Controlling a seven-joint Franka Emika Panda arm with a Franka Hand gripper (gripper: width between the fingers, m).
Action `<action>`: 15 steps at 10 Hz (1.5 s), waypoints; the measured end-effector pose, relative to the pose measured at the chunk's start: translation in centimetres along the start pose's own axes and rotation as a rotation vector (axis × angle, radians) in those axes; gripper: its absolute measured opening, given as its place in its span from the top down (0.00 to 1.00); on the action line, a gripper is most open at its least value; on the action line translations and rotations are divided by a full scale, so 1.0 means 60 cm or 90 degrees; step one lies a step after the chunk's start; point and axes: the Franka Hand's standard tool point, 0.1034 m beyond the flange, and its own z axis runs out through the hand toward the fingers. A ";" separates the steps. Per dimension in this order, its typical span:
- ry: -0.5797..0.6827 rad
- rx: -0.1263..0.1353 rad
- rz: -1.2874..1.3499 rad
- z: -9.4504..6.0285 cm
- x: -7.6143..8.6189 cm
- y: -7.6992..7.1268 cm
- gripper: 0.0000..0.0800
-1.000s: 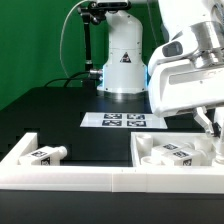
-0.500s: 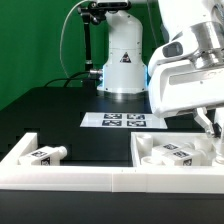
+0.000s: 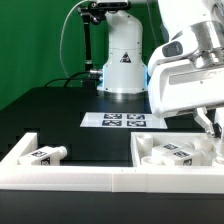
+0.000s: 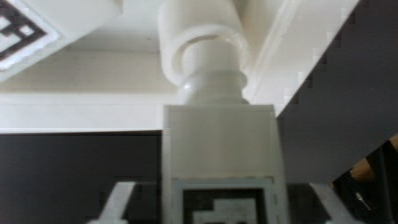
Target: Assemble one leg
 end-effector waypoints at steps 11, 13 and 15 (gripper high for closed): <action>0.005 -0.005 0.003 0.006 -0.008 0.002 0.65; 0.004 -0.007 0.006 0.011 -0.018 0.003 0.65; 0.003 -0.007 0.006 0.012 -0.022 0.002 0.65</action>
Offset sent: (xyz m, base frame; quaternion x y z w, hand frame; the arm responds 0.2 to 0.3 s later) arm 0.0000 0.0000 0.0000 0.0000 0.0000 0.0000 1.0000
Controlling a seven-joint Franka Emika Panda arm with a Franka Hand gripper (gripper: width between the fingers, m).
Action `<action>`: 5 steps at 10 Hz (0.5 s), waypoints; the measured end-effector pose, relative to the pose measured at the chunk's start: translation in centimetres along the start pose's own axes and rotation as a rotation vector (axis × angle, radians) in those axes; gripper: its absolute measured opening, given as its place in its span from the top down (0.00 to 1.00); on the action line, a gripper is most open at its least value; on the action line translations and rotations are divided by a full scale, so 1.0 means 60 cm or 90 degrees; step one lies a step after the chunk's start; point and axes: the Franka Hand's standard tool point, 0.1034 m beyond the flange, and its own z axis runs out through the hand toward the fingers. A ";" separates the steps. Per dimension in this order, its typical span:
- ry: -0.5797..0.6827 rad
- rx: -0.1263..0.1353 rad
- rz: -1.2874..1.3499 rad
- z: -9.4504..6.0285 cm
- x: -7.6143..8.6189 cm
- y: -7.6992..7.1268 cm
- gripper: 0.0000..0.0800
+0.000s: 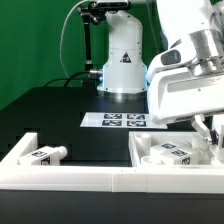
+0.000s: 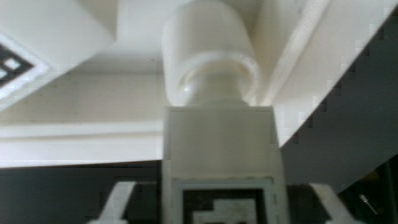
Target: Assemble one leg
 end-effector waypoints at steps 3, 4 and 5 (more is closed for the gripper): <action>-0.012 0.007 0.002 0.002 -0.003 -0.002 0.64; -0.012 0.007 0.002 0.002 -0.003 -0.002 0.43; -0.012 0.007 0.002 0.002 -0.003 -0.002 0.25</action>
Offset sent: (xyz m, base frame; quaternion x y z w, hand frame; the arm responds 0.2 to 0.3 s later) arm 0.0000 0.0000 0.0000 0.0000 0.0000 0.0000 1.0000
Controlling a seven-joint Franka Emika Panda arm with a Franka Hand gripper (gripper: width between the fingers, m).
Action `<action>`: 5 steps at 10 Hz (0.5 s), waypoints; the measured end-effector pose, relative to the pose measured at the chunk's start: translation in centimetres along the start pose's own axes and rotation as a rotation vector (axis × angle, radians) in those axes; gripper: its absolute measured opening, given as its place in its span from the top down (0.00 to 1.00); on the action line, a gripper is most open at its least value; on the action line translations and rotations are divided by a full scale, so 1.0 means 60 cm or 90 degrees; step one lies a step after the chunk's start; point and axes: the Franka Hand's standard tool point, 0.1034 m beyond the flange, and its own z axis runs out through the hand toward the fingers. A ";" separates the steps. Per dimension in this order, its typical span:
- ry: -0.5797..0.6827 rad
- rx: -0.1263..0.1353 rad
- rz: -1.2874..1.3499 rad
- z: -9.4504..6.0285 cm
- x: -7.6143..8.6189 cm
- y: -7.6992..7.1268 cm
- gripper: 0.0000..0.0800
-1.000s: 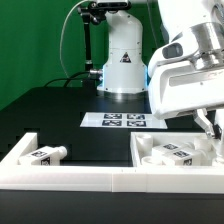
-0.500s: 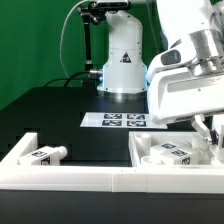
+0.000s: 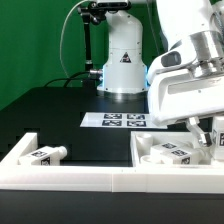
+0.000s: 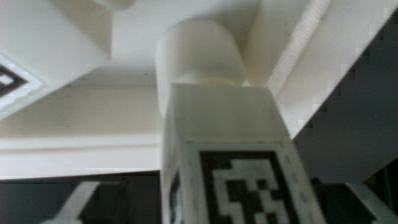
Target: Assemble one leg
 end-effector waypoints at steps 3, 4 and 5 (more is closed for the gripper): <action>-0.016 0.012 -0.014 -0.040 0.026 -0.008 0.19; -0.030 0.021 -0.017 -0.058 0.041 -0.011 0.19; -0.044 0.031 -0.020 -0.077 0.059 -0.013 0.19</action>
Offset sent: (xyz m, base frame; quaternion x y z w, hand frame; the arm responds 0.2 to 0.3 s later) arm -0.0116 -0.0098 0.0473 0.0142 -0.0708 -0.0124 0.9973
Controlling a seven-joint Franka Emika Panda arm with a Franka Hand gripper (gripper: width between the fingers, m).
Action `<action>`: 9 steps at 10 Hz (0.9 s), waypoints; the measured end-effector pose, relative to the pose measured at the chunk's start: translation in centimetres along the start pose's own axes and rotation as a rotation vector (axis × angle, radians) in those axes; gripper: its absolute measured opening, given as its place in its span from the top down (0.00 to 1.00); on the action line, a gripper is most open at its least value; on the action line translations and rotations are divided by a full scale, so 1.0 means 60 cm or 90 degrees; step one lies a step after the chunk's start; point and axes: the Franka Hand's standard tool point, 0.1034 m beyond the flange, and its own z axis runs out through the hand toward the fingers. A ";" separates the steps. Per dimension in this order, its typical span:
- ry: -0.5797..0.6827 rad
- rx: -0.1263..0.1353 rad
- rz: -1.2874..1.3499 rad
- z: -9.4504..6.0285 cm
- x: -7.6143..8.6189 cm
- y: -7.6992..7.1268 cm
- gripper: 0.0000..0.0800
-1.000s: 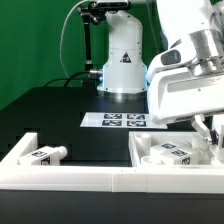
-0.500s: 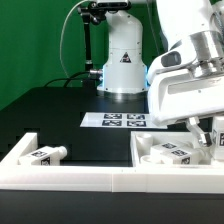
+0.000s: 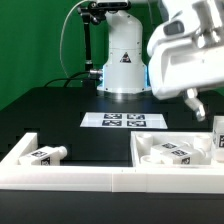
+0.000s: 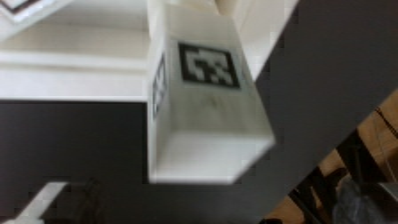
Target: Assemble one leg
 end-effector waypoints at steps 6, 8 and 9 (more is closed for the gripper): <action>-0.168 0.031 0.021 -0.006 -0.016 -0.020 0.19; -0.260 0.010 0.020 -0.027 -0.023 -0.004 0.19; -0.298 0.014 0.026 -0.036 -0.027 0.005 0.19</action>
Offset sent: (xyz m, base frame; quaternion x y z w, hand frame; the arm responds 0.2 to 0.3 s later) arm 0.0000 0.0000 0.0000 0.0000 -0.1296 0.0000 0.9916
